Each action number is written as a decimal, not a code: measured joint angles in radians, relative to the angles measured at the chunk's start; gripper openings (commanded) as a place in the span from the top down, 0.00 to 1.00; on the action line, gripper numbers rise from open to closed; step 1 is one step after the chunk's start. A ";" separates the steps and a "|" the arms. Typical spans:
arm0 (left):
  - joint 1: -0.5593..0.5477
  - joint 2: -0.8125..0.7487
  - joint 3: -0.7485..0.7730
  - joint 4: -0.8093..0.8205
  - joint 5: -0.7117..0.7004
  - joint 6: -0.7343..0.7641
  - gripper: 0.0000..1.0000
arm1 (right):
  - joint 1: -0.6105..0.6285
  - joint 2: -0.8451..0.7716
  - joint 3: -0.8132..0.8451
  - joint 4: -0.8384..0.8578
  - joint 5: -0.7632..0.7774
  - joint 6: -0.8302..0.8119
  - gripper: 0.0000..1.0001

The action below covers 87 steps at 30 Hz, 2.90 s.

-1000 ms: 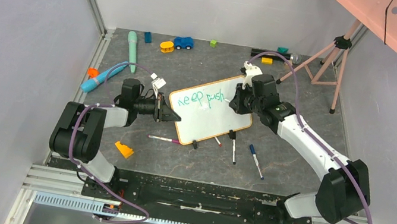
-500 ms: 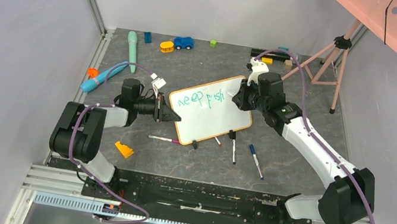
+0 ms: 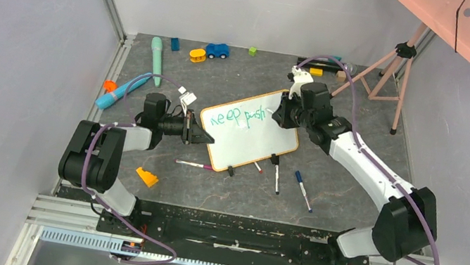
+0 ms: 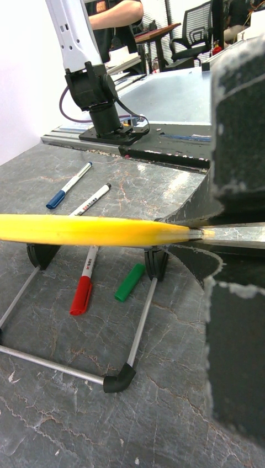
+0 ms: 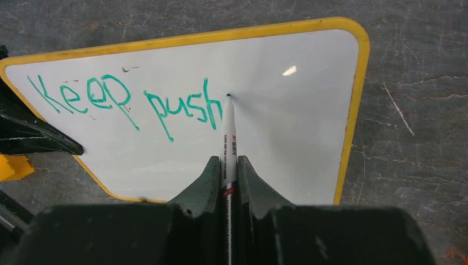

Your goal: Write a sentence on the whiteboard

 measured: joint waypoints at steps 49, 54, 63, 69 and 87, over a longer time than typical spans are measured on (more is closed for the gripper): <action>0.000 0.000 0.002 -0.006 0.000 0.000 0.98 | -0.001 -0.037 0.007 -0.026 -0.006 -0.028 1.00; 0.000 0.000 0.002 -0.006 0.000 0.000 0.98 | -0.001 -0.037 -0.020 -0.027 -0.007 -0.027 1.00; 0.000 0.000 0.002 -0.006 0.000 0.000 0.98 | -0.001 -0.034 -0.027 -0.026 -0.007 -0.027 1.00; 0.000 0.000 0.002 -0.006 0.000 0.000 0.98 | -0.001 -0.012 -0.026 -0.026 -0.008 -0.028 1.00; 0.000 0.000 0.002 -0.006 0.000 0.000 0.98 | -0.001 -0.019 -0.060 -0.016 -0.008 -0.026 1.00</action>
